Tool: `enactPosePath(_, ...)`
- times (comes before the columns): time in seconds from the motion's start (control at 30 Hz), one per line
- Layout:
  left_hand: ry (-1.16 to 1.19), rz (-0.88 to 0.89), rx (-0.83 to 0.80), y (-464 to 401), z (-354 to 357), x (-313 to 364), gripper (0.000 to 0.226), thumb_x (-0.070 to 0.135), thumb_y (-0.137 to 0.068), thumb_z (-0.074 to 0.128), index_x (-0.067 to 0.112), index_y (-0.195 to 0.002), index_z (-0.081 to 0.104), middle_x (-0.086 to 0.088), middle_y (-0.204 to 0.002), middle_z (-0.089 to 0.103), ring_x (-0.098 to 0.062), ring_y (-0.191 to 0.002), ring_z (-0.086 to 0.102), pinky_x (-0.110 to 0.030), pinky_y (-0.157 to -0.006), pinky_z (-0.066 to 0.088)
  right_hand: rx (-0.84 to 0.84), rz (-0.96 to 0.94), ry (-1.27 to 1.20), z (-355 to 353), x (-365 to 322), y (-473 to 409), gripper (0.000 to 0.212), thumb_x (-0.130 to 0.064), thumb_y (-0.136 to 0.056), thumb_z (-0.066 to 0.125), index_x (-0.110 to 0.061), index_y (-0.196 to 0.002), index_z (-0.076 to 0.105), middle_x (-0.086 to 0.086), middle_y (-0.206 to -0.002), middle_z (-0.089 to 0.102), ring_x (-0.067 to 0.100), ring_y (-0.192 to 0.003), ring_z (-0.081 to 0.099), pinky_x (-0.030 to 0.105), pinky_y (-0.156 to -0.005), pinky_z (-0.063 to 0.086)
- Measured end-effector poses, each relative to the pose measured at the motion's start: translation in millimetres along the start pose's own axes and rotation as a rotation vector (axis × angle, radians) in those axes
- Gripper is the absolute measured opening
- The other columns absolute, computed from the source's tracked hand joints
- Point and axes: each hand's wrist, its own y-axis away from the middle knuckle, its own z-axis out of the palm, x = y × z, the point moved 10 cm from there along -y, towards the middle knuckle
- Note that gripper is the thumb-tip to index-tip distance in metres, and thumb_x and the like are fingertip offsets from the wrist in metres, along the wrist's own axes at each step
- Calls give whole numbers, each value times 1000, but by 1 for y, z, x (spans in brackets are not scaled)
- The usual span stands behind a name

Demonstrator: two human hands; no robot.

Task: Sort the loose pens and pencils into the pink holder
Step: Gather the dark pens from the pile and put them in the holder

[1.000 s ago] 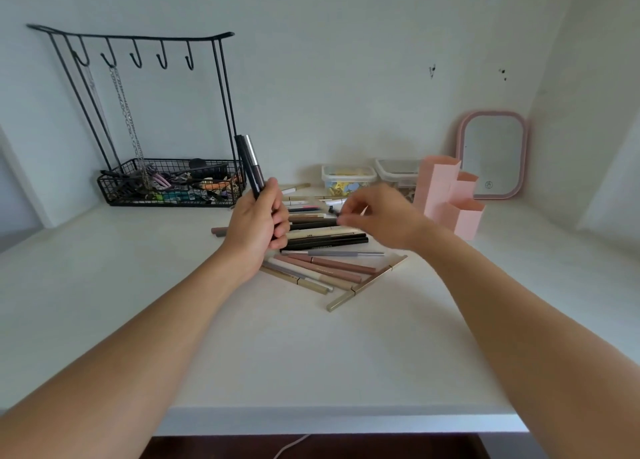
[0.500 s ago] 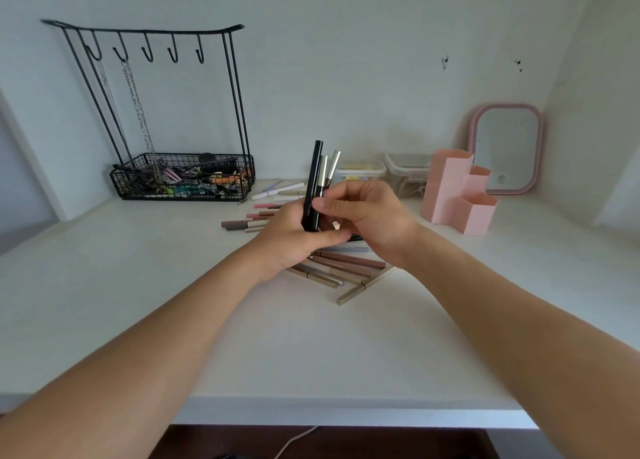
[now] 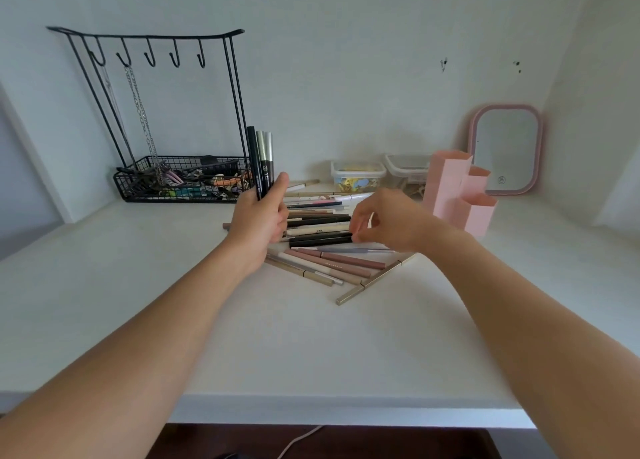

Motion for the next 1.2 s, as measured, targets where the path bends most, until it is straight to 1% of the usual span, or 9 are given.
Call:
enactPosePath(0.1, 33, -46, 15, 0, -3, -5, 59, 45, -98, 60, 27, -45, 40, 5, -48, 32, -12, -41, 26, -21, -38, 18, -38, 19, 36, 10, 6, -2, 7, -22, -79, 80, -23, -84, 76, -15, -74, 67, -10, -58, 56, 3, -53, 37)
enactPosePath(0.3, 47, -34, 35, 2, -3, -3, 46, 42, -97, 61, 22, -61, 42, 6, -49, 42, -12, -42, 39, -18, -37, 25, -55, 62, 6, 5, 15, -2, 8, -24, -89, 72, -16, -92, 72, -8, -81, 63, 4, -70, 55, 8, -57, 36)
enactPosePath(0.5, 57, -63, -126, 10, 17, -3, 41, 51, -93, 63, 20, -72, 47, 8, -52, 31, -12, -46, 25, -22, -38, 17, 54, 138, -956, -1, -8, 5, 5, -6, -94, 64, -1, -94, 63, 14, -74, 64, 17, -61, 63, 22, -59, 56)
enactPosePath(0.57, 72, -60, -191, 15, 28, 0, 42, 59, -86, 67, 21, -75, 53, 6, -54, 28, -11, -47, 22, -23, -39, 15, 31, 114, -1056, 9, -22, 4, 7, -7, -92, 66, -1, -94, 65, 15, -75, 65, 16, -63, 65, 22, -60, 57)
enactPosePath(0.67, 75, -33, -229, 18, 37, 2, 35, 61, -78, 74, 28, -73, 63, 5, -55, 27, -12, -50, 18, -21, -40, 14, 26, 83, -1043, 21, -33, 3, 6, -8, -89, 71, -2, -91, 70, 13, -72, 69, 18, -64, 66, 22, -59, 55)
enactPosePath(0.87, -191, 202, -178, 18, 36, 12, 25, 36, -96, 63, 24, -75, 57, 17, -43, 48, 2, -36, 44, -11, -38, 30, 117, 67, -984, 28, -33, 1, 9, -6, -80, 80, 1, -82, 74, 9, -63, 72, 15, -54, 67, 24, -57, 58)
enactPosePath(1.03, -196, 183, -98, 12, 27, 9, 33, 33, -100, 54, 20, -70, 52, 6, -45, 50, -14, -40, 51, -24, -36, 35, 97, 103, -925, 27, -32, -1, 15, -14, -79, 82, -2, -86, 76, 9, -68, 74, 11, -56, 67, 22, -57, 57)
enactPosePath(1.13, 3, 43, -10, 6, 13, 4, 26, 31, -105, 48, 13, -87, 53, 0, -59, 67, -22, -62, 73, -26, -38, 48, 184, 73, -595, -1, -16, -3, 12, -20, -79, 82, -12, -86, 78, 0, -74, 73, -4, -55, 59, 11, -55, 46)
enactPosePath(1.2, 113, -51, 44, 2, 3, -2, 26, 32, -104, 50, 16, -84, 49, 2, -54, 61, -17, -50, 64, -20, -35, 39, 143, 50, -303, -12, -7, -3, 8, -21, -79, 82, -16, -85, 78, -10, -77, 72, -11, -54, 56, 6, -56, 40)
